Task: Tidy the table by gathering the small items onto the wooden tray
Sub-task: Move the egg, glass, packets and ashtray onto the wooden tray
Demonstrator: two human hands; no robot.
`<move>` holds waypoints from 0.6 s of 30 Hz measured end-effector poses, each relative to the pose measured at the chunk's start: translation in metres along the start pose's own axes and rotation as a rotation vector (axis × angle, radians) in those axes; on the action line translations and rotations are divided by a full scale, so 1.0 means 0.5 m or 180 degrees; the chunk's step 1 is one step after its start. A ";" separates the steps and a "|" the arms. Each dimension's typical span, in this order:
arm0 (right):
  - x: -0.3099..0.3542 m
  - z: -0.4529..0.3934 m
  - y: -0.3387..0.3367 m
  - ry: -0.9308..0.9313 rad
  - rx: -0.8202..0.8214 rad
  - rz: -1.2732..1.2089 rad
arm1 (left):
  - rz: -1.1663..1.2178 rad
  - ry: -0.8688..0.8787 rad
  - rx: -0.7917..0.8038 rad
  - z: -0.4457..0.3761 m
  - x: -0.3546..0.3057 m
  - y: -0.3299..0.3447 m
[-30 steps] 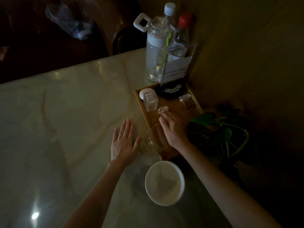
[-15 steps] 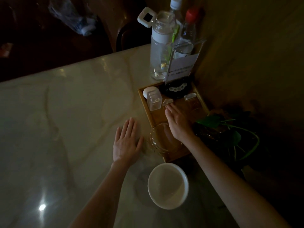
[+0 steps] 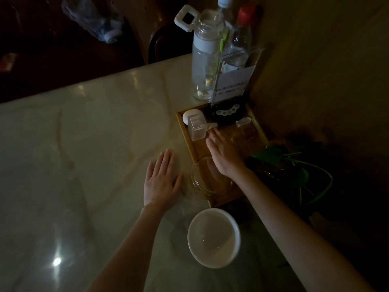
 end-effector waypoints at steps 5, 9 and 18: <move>0.010 0.004 -0.002 0.0010 -0.0030 0.0044 | -0.0034 -0.0014 0.0022 -0.001 0.002 0.004; 0.012 0.006 -0.003 -0.0005 -0.0092 0.0034 | -0.0031 0.0008 0.0018 -0.001 0.003 0.006; 0.012 0.064 -0.055 -0.0089 -0.0336 -0.0673 | 0.0085 0.0005 0.0072 -0.001 -0.001 -0.001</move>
Point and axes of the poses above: each hand's wrist, its own z-axis away from the middle knuckle, its own y-axis out of the palm, x = y × z, the point moved 8 cm from there along -z, towards the middle knuckle, and after that the axes turned 13 degrees about y, right-handed, at the moved point
